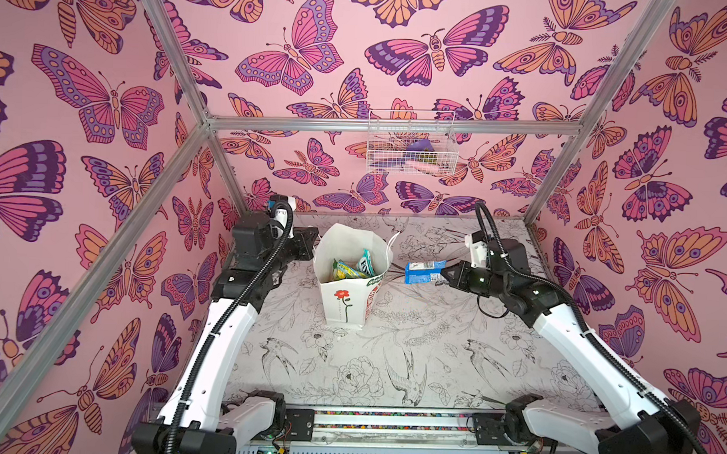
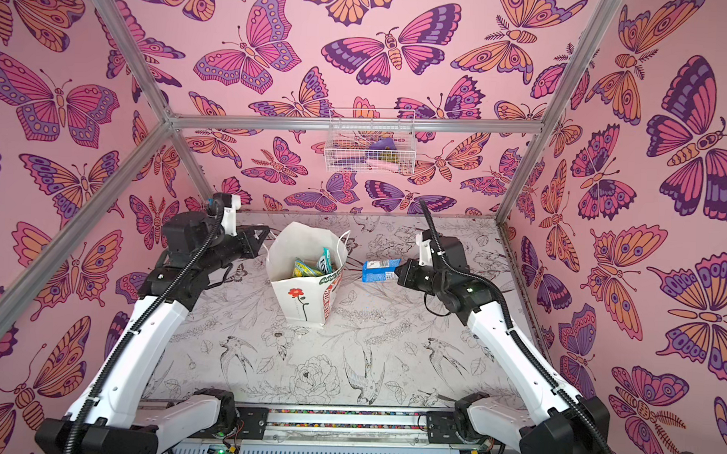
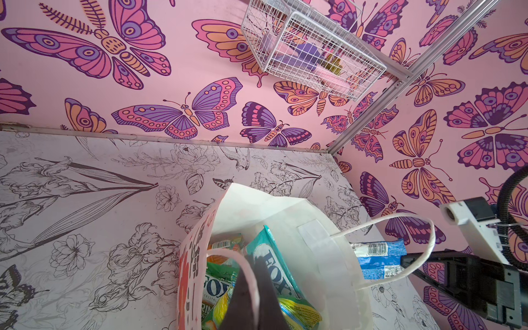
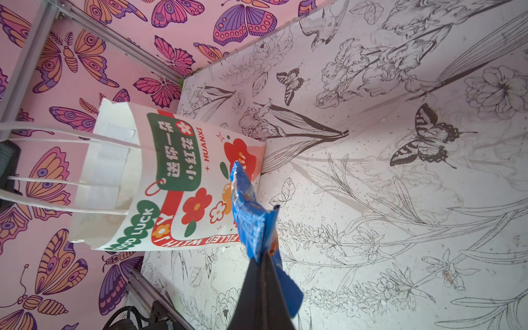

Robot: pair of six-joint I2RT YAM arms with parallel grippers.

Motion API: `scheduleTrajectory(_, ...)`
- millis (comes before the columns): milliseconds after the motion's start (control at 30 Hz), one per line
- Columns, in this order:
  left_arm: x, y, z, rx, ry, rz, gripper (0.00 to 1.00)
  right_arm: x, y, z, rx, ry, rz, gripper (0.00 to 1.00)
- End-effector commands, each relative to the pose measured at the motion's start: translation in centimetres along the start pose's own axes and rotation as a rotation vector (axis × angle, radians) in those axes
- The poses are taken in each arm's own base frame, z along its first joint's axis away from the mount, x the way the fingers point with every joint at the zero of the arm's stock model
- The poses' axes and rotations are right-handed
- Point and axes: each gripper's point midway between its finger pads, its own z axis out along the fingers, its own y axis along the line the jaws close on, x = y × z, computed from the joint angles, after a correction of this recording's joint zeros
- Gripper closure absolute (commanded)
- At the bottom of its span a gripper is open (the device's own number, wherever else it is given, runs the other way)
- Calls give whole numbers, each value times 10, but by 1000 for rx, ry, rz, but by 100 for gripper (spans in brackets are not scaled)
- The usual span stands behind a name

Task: Place the snacks into the paper bag
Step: 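Lift the blue pack with the right gripper toward the bag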

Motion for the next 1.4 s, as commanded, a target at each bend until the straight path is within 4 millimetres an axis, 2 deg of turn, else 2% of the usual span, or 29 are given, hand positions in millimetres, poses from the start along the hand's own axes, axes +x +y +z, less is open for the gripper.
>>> scheduleTrajectory(0, -15, -11, -10, 46, -67, 31, 100, -16, 14, -16, -20, -49, -28, 100)
scheduleTrajectory(500, -16, -15, -12, 63, -74, 34, 100, -42, 38, -42, -22, -118, -124, 100)
scheduleTrajectory(967, -17, -19, -13, 88, -82, 39, 100, -64, 78, -64, -85, -193, -199, 100)
scheduleTrajectory(1367, -18, -28, -15, 132, -90, 51, 100, -73, 109, -80, -133, -257, -251, 100)
